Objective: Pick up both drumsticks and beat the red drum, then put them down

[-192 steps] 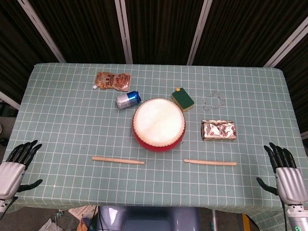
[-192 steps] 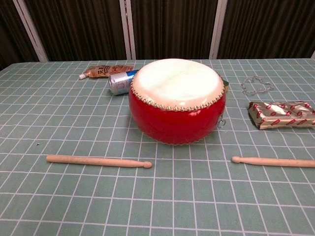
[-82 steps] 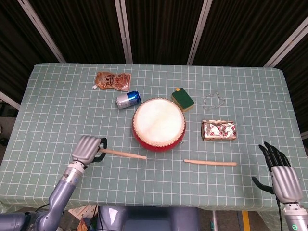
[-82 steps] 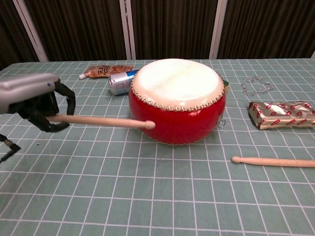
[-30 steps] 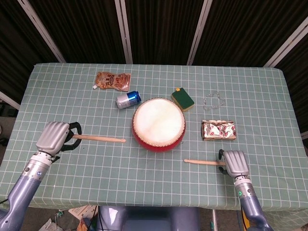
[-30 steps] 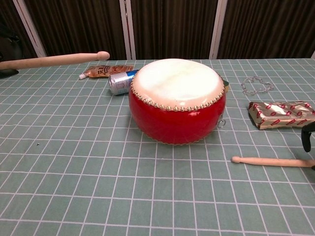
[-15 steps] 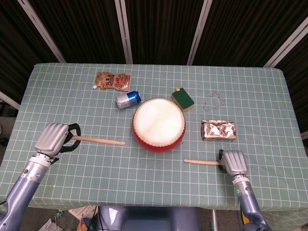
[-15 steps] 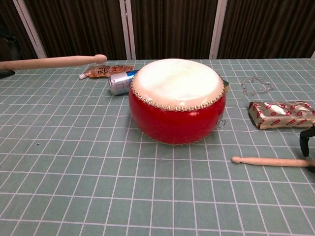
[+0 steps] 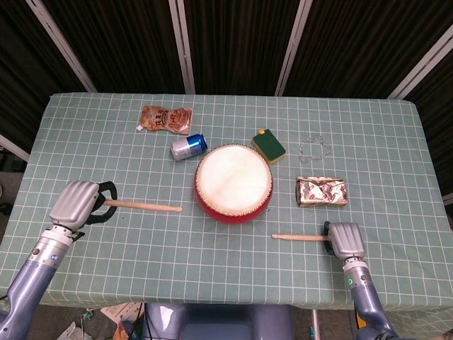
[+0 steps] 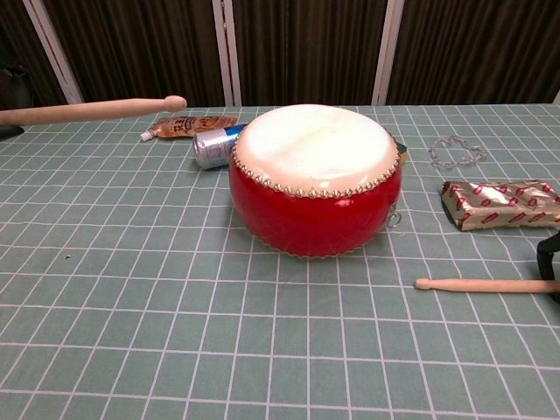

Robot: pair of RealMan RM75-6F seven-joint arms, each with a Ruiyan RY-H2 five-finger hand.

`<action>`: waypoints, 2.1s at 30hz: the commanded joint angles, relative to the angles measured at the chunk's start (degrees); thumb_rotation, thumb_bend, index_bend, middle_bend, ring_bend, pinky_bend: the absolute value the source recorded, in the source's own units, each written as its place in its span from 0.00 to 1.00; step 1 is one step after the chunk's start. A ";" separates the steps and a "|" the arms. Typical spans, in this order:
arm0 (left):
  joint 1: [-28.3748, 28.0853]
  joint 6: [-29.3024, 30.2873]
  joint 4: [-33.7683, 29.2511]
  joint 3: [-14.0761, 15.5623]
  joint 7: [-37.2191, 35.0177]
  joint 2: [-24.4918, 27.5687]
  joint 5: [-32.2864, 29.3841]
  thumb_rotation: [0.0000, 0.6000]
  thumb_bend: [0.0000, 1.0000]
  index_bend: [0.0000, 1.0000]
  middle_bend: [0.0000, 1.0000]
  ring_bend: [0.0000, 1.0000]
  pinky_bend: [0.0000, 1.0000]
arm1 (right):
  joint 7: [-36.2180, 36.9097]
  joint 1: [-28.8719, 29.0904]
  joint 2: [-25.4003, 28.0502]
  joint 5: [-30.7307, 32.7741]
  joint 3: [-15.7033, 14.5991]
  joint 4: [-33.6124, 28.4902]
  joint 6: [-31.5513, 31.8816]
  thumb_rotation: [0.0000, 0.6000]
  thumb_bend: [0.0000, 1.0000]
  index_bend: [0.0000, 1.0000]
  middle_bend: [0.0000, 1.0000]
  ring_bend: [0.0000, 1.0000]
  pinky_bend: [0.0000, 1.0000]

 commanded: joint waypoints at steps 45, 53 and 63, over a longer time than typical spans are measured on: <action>-6.61 -4.58 6.90 -5.89 1.04 -3.58 -7.76 1.00 0.52 0.78 1.00 1.00 1.00 | 9.36 6.42 20.77 14.66 17.58 -30.46 7.72 1.00 0.66 0.95 1.00 1.00 0.98; -11.54 -8.20 13.74 -8.56 0.98 -8.01 -11.77 1.00 0.52 0.78 1.00 1.00 1.00 | 7.28 9.49 19.74 18.15 18.20 -29.35 7.49 1.00 0.66 0.95 1.00 1.00 0.98; -15.82 -9.78 16.68 -11.52 0.50 -10.81 -14.64 1.00 0.52 0.78 1.00 1.00 1.00 | 7.25 11.39 19.89 20.71 18.02 -27.87 6.71 1.00 0.66 0.95 1.00 1.00 0.98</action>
